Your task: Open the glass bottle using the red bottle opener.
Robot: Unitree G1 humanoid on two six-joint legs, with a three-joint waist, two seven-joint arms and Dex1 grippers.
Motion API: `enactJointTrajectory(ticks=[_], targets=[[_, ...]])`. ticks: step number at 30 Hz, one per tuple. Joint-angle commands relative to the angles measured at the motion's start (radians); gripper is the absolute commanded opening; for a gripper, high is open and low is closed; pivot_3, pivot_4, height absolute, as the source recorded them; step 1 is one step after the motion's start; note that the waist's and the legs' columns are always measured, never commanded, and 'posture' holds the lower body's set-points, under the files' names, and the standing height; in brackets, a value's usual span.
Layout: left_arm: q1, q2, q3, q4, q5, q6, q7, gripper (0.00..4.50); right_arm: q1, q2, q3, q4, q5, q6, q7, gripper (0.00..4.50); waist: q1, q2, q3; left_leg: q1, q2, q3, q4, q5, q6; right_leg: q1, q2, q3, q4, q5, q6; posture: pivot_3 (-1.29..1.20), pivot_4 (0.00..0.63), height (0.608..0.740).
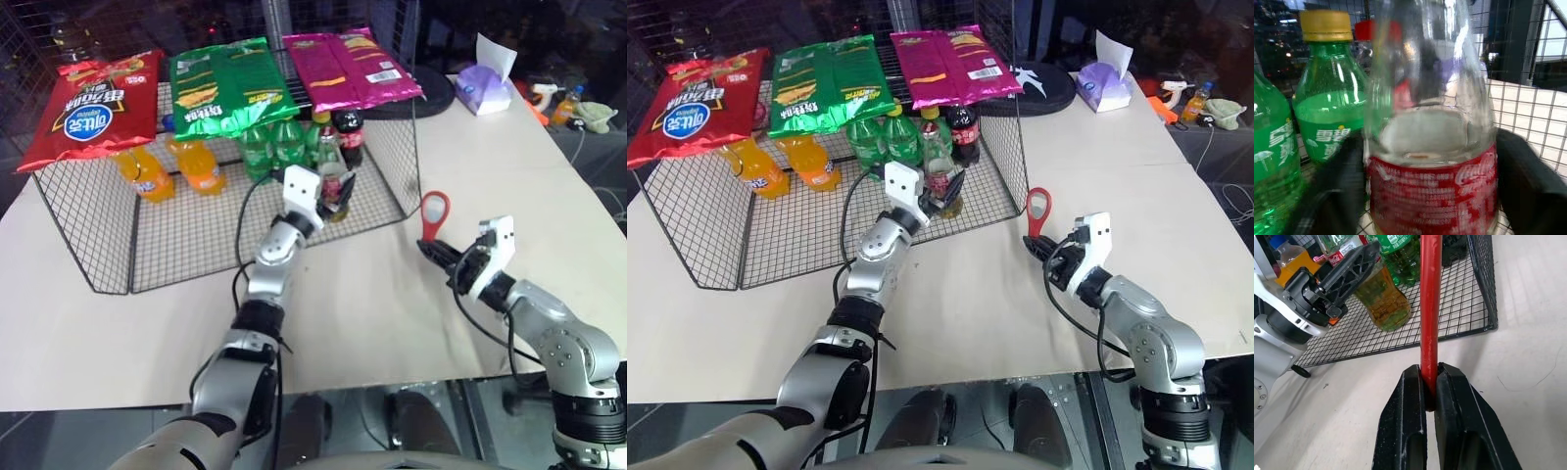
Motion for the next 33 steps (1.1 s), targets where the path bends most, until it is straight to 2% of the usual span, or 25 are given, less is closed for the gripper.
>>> enactJointTrajectory(ticks=[1,4,13,18,26,33], targets=[[-0.016,0.004,0.009,-0.014,-0.010,-0.017,-0.009,2.68,-0.013,0.003,-0.001,-0.032,0.001,-0.023,0.002,0.00,0.000,0.000,0.000,0.000,0.000,0.000,0.000,0.000,0.000,0.000,0.000,0.000,0.000,0.000,0.000,0.00,0.150,0.740],[0.005,0.013,0.000,-0.077,-0.015,0.014,-0.020,2.68,-0.021,0.002,0.004,-0.027,-0.001,-0.026,0.005,0.00,-0.001,0.000,0.000,0.000,0.000,0.000,0.000,0.000,0.000,0.000,0.000,0.000,0.000,0.000,0.000,0.00,0.150,0.740],[0.257,0.098,-0.071,-0.618,-0.102,0.307,-0.144,2.68,-0.067,-0.020,0.011,-0.054,-0.034,-0.047,0.005,0.00,-0.004,0.000,0.000,-0.001,0.001,0.000,0.000,0.000,0.000,-0.001,0.000,0.001,0.000,0.000,0.000,0.00,0.150,0.740],[0.395,0.147,-0.077,-0.840,-0.127,0.412,-0.151,2.68,-0.084,-0.040,0.045,-0.107,-0.079,-0.071,0.008,0.00,-0.001,0.001,0.000,-0.001,0.002,0.000,0.000,0.000,0.000,-0.001,0.000,0.000,0.000,0.000,0.000,0.00,0.150,0.740],[0.540,0.194,-0.072,-0.940,-0.084,0.397,-0.128,2.68,-0.081,-0.063,0.117,-0.161,-0.148,-0.100,0.018,0.00,0.002,0.001,0.000,-0.001,0.002,0.000,0.000,0.000,0.000,-0.001,0.000,0.001,0.000,0.000,0.000,0.00,0.150,0.740],[0.596,0.158,-0.056,-0.913,-0.114,0.334,-0.113,2.68,-0.089,-0.057,0.133,-0.150,-0.160,-0.106,0.025,0.00,0.000,0.001,0.000,-0.001,0.002,0.000,0.000,0.000,0.000,-0.001,0.000,0.001,0.000,0.000,0.000,0.00,0.150,0.740]])
